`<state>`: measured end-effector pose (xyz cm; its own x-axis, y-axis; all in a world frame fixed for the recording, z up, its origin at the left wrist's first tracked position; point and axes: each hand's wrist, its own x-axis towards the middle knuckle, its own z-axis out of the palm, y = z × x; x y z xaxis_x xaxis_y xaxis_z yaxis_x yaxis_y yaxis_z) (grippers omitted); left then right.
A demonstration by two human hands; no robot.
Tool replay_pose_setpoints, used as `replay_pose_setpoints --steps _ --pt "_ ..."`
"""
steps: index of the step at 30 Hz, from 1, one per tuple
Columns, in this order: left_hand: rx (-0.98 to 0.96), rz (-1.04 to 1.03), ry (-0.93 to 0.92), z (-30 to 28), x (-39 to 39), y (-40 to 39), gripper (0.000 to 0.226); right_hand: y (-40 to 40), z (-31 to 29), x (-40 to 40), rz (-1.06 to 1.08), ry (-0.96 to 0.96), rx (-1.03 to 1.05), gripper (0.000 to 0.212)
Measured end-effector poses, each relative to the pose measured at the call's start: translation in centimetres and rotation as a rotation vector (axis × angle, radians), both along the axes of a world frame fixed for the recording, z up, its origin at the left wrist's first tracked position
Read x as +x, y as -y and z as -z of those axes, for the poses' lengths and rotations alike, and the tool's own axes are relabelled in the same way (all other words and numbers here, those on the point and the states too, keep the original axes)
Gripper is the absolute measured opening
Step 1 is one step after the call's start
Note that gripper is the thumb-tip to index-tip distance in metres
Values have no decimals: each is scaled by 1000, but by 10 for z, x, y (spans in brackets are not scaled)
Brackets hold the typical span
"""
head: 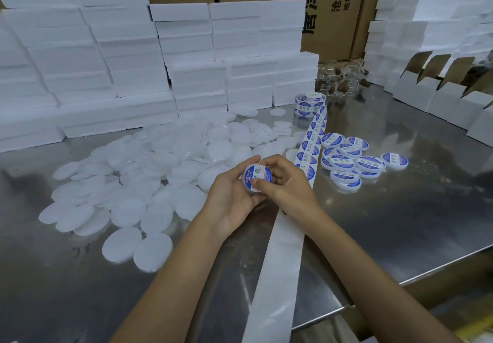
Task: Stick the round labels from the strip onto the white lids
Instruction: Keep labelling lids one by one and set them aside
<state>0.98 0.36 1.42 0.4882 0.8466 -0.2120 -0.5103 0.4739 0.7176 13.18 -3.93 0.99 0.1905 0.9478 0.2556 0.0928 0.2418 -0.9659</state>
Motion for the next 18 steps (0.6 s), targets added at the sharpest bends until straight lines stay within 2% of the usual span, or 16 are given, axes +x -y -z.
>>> replay_pose_setpoints --steps 11,18 --pt "-5 -2 3 -5 5 8 37 -3 7 4 68 -3 4 21" --pt "60 5 -46 -7 10 13 38 -4 13 4 136 102 53 26"
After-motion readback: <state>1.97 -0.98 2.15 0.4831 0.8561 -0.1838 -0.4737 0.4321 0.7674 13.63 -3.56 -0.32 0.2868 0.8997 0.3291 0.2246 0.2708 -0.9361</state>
